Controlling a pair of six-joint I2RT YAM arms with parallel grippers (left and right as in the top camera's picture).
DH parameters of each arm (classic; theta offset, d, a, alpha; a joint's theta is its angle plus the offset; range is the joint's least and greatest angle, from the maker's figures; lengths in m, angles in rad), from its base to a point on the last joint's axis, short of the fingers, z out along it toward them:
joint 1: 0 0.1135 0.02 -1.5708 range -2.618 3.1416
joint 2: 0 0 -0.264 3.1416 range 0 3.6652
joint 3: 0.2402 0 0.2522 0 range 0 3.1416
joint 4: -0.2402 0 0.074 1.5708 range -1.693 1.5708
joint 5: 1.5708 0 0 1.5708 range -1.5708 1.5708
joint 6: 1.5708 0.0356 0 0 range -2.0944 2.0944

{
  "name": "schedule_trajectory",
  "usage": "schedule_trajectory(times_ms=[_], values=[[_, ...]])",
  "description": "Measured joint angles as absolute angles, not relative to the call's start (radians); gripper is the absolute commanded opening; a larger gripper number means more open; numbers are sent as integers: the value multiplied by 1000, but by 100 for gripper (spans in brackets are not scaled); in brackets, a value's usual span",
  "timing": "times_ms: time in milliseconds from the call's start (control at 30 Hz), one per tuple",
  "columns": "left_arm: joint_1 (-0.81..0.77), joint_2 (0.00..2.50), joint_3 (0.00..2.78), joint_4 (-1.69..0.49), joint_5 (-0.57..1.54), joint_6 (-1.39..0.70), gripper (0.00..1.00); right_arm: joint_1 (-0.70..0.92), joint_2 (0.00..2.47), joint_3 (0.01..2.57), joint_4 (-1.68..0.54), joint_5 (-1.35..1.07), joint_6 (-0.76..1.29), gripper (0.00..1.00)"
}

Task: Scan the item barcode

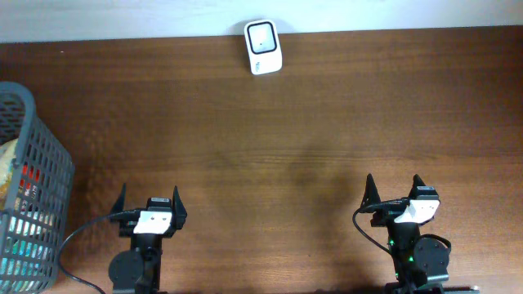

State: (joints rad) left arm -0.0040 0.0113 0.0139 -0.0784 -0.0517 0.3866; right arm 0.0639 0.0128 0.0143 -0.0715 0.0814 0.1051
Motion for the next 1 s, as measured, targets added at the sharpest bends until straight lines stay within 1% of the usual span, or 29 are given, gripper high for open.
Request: schedule_trajectory(times_ms=[867,967,1000], values=[[-4,11,14,-68,-49,387,99,64,13,14,-72,81,105,99],[-4,11,14,-55,20,386,99,64,13,14,-71,81,105,99],[-4,11,14,-55,86,386,99,64,13,14,-72,81,105,99]])
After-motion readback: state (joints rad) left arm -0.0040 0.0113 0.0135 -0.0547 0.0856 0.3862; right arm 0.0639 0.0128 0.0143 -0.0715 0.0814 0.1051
